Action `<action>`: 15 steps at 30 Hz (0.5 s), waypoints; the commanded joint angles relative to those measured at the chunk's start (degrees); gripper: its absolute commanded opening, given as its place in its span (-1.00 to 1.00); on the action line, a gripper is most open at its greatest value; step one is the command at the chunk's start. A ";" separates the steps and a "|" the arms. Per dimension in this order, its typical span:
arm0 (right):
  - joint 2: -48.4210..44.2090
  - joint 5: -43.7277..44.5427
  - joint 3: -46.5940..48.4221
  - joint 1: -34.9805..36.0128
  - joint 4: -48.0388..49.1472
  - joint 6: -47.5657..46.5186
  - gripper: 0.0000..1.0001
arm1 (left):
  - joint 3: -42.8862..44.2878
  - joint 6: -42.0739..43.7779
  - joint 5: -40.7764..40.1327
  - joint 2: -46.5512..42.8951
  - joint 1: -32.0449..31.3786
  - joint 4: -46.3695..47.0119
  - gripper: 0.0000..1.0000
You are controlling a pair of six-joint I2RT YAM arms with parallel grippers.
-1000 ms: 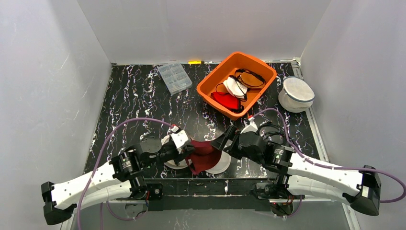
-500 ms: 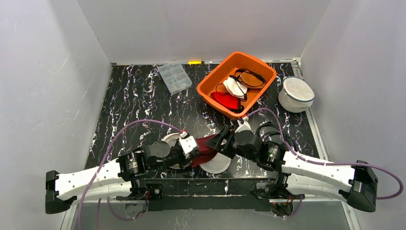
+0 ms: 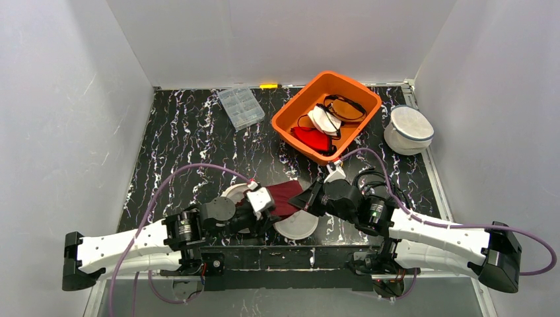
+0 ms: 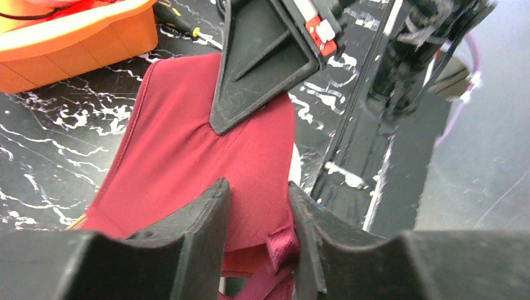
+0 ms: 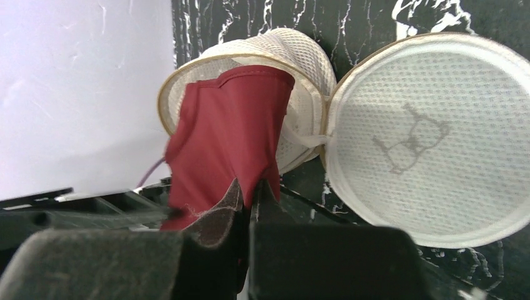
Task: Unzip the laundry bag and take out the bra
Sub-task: Pick up the bra from the laundry bag.
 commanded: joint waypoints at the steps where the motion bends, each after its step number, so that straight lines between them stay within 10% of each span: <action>1: -0.75 2.20 4.17 0.16 -1.76 -5.23 -0.97 | 0.58 -4.83 -2.76 -5.22 -0.31 -0.21 -0.07; 3: -1.31 3.91 7.05 0.14 -4.85 -9.35 -0.97 | 1.73 -6.08 -4.24 -8.20 -0.31 -1.74 0.81; 4: -1.51 4.52 8.42 0.14 -6.15 -11.64 -0.97 | 2.49 -6.82 -4.89 -9.66 -0.32 -2.70 0.95; 15: 1.62 -5.13 24.60 0.15 -14.15 -44.59 -0.97 | 15.31 -20.81 -29.29 -10.05 -0.33 -25.63 0.97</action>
